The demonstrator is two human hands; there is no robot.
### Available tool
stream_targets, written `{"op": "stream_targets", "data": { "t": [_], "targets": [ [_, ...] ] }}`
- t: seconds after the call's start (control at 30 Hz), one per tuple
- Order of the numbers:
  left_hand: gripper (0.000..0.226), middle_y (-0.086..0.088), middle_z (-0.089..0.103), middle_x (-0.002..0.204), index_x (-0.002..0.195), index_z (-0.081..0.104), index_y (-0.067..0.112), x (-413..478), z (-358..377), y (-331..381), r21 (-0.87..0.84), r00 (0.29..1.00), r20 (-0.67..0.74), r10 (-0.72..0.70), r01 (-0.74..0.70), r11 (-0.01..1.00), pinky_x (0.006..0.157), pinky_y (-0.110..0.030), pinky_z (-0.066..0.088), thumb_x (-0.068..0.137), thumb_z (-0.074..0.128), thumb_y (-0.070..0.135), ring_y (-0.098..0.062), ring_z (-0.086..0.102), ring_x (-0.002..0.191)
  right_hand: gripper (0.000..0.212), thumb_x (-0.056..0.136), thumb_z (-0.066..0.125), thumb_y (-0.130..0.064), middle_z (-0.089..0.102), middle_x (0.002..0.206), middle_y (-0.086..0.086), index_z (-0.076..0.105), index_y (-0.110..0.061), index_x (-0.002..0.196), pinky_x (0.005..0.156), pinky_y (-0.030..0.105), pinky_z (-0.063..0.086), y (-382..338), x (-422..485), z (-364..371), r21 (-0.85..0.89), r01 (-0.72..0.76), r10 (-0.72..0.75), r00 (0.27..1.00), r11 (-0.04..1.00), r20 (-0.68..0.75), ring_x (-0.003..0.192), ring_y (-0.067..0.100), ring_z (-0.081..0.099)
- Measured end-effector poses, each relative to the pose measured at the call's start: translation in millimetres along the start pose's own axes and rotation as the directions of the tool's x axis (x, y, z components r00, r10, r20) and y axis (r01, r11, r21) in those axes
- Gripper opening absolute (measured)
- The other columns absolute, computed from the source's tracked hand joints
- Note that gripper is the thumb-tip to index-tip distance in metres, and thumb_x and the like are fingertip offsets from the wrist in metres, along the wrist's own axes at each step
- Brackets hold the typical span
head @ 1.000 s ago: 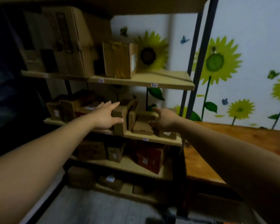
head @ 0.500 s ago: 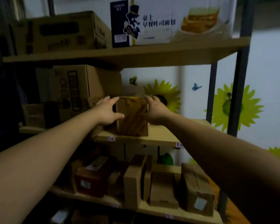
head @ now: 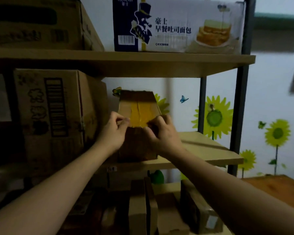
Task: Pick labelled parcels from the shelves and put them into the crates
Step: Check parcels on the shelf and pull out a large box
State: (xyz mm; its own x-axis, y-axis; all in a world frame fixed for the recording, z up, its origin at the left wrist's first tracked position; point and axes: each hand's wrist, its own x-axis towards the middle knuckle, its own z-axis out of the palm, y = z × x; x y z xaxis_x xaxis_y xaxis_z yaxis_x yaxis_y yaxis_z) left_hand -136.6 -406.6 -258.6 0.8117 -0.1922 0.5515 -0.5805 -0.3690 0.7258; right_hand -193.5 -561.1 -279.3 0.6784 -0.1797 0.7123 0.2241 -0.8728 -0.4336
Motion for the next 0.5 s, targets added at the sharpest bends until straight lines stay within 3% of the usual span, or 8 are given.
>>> {"op": "stream_targets", "data": {
  "t": [0.13, 0.2, 0.3, 0.37, 0.43, 0.5],
  "targets": [
    [0.022, 0.006, 0.041, 0.11, 0.111, 0.035, 0.028, -39, 6, -5, -0.009, 0.996, -0.048, 0.076, -0.076, 0.997, 0.062, -0.015, 0.033, 0.095, 0.05, 0.027, -0.005, 0.043, 0.091, 0.015, 0.096, 0.052, -0.036, 0.034, 0.127, -0.001, 0.048, -0.022, 0.098, 0.102, 0.033, 0.045, 2, -34, 0, 0.092, -0.021, 0.022, 1.0, 0.996, -0.003, 0.115, 0.014, 0.041],
    [0.038, 0.009, 0.032, 0.118, 0.127, 0.034, 0.027, -55, 11, -5, -0.028, 0.997, -0.012, 0.077, -0.078, 0.997, 0.065, -0.01, 0.031, 0.095, 0.052, 0.02, -0.006, 0.037, 0.102, 0.018, 0.095, 0.055, -0.032, 0.028, 0.13, -0.005, 0.048, -0.021, 0.107, 0.103, 0.037, 0.046, 8, -47, 2, 0.141, -0.045, 0.044, 0.999, 0.989, 0.004, 0.12, 0.016, 0.04],
    [0.062, 0.003, 0.029, 0.133, 0.142, 0.023, 0.036, -69, 18, -6, -0.089, 0.998, -0.005, 0.061, -0.061, 0.994, 0.079, -0.021, 0.041, 0.093, 0.054, 0.015, -0.011, 0.04, 0.108, 0.059, 0.092, 0.062, -0.027, 0.014, 0.144, -0.012, 0.03, -0.029, 0.141, 0.11, 0.034, 0.037, 18, -60, 0, 0.289, -0.085, 0.079, 0.996, 0.954, 0.031, 0.128, 0.012, 0.029],
    [0.07, -0.001, 0.024, 0.144, 0.142, 0.019, 0.044, -73, 23, -7, -0.113, 1.0, 0.007, 0.03, -0.029, 0.993, 0.077, -0.023, 0.043, 0.092, 0.055, 0.012, -0.008, 0.043, 0.103, 0.086, 0.088, 0.068, -0.024, 0.011, 0.153, -0.012, 0.01, -0.039, 0.149, 0.111, 0.036, 0.03, 24, -63, -3, 0.414, -0.15, 0.125, 0.988, 0.898, 0.088, 0.133, 0.01, 0.024],
    [0.073, 0.0, 0.022, 0.147, 0.142, 0.018, 0.047, -76, 30, -6, -0.14, 1.0, 0.022, 0.012, -0.009, 0.99, 0.066, -0.017, 0.04, 0.092, 0.053, 0.008, 0.0, 0.042, 0.093, 0.094, 0.085, 0.07, -0.024, 0.025, 0.155, -0.006, 0.005, -0.047, 0.148, 0.11, 0.05, 0.038, 32, -64, -2, 0.477, -0.158, 0.118, 0.987, 0.865, 0.112, 0.139, 0.016, 0.032],
    [0.071, 0.002, 0.027, 0.144, 0.142, 0.018, 0.046, -77, 35, -4, -0.243, 1.0, 0.018, -0.014, 0.018, 0.97, 0.069, -0.02, 0.043, 0.093, 0.051, 0.006, 0.0, 0.046, 0.092, 0.086, 0.087, 0.066, -0.033, 0.035, 0.152, -0.006, 0.008, -0.047, 0.149, 0.104, 0.051, 0.045, 39, -66, -2, 0.496, -0.134, 0.108, 0.991, 0.858, 0.08, 0.137, 0.019, 0.04]
  ]
}}
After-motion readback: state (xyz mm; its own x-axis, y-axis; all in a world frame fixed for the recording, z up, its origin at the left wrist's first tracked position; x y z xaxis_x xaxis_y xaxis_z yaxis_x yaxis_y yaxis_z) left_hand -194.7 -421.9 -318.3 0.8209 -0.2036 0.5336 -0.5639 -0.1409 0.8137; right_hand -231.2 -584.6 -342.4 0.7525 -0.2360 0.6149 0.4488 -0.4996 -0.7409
